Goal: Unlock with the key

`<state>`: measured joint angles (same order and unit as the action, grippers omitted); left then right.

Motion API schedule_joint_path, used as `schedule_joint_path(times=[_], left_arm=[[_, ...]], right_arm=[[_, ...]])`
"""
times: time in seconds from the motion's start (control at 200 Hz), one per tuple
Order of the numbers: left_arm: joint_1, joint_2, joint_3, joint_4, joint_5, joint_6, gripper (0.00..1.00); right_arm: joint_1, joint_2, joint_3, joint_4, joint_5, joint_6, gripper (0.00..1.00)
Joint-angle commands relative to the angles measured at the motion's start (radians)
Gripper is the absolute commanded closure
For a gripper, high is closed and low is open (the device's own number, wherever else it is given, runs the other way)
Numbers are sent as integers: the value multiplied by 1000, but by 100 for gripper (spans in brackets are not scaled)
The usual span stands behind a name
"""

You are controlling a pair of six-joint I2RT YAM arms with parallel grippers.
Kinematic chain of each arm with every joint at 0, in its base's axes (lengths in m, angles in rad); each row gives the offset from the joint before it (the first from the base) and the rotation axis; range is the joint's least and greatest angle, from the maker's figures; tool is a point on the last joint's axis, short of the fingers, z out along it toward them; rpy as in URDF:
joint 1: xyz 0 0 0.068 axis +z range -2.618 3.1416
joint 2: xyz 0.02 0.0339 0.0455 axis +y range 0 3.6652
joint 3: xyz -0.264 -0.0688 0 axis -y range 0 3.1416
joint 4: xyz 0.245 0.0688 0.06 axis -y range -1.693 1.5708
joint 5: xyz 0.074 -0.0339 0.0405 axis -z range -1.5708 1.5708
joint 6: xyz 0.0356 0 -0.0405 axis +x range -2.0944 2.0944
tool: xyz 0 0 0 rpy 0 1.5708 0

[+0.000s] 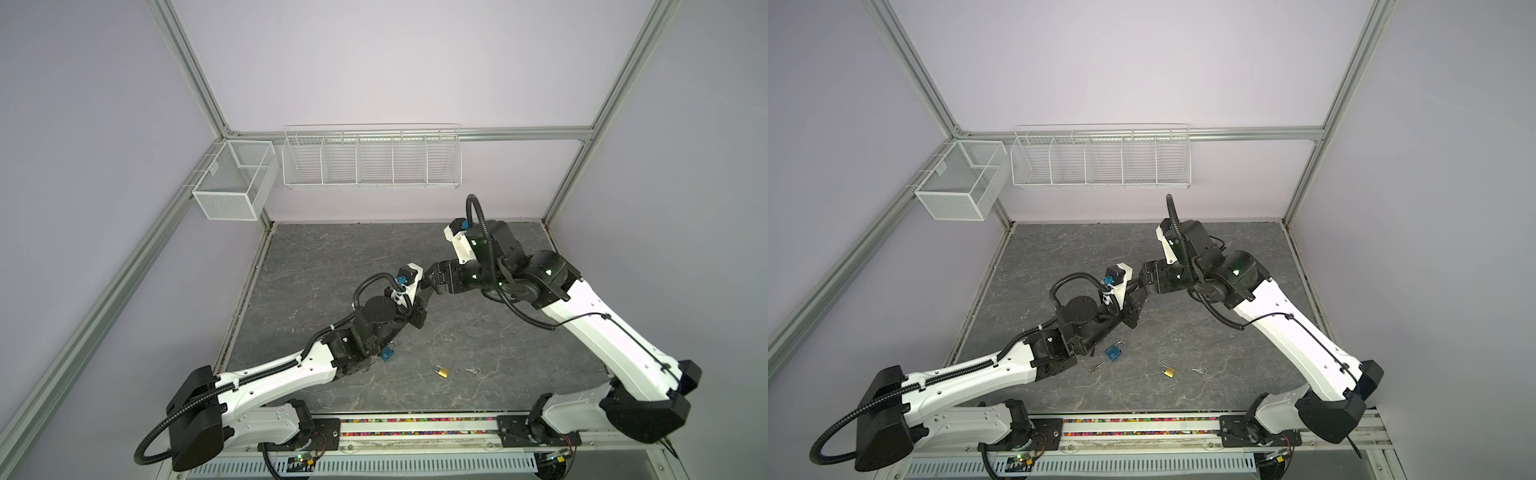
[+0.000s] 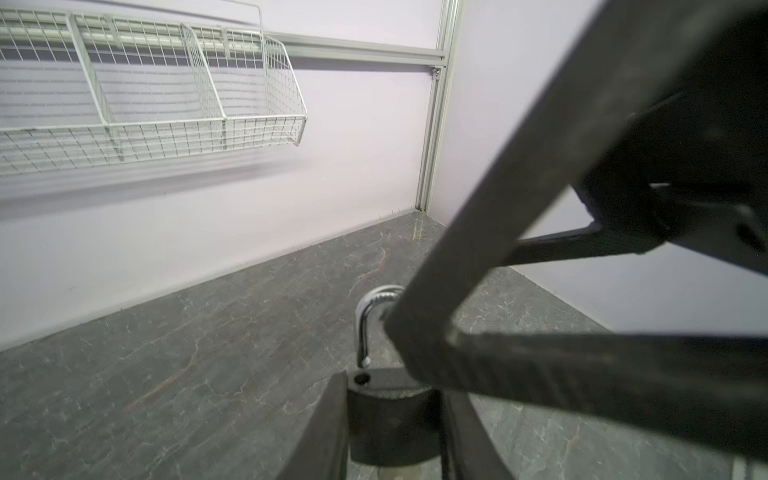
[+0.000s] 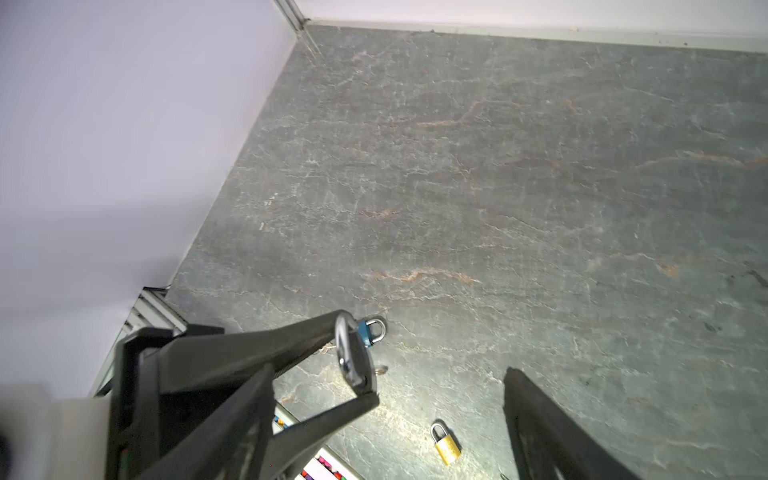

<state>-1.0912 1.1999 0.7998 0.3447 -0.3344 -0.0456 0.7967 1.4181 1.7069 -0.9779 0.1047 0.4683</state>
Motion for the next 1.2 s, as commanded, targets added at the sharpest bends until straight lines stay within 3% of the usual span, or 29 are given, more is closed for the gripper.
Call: schedule_joint_path(times=[0.0,0.675,0.965,1.195], left_arm=[[-16,23,-6,130,-58,103,100],[-73,79,-26,204,-190,196,100],[-78,79,-41,225,-198,248,100],[-78,74,-52,241,-206,241,100]], right_arm=[[6,42,66,-95,92,38,12],[16,220,232,-224,337,42,13],[6,246,307,-327,345,22,13],[-20,237,307,-365,285,12,12]])
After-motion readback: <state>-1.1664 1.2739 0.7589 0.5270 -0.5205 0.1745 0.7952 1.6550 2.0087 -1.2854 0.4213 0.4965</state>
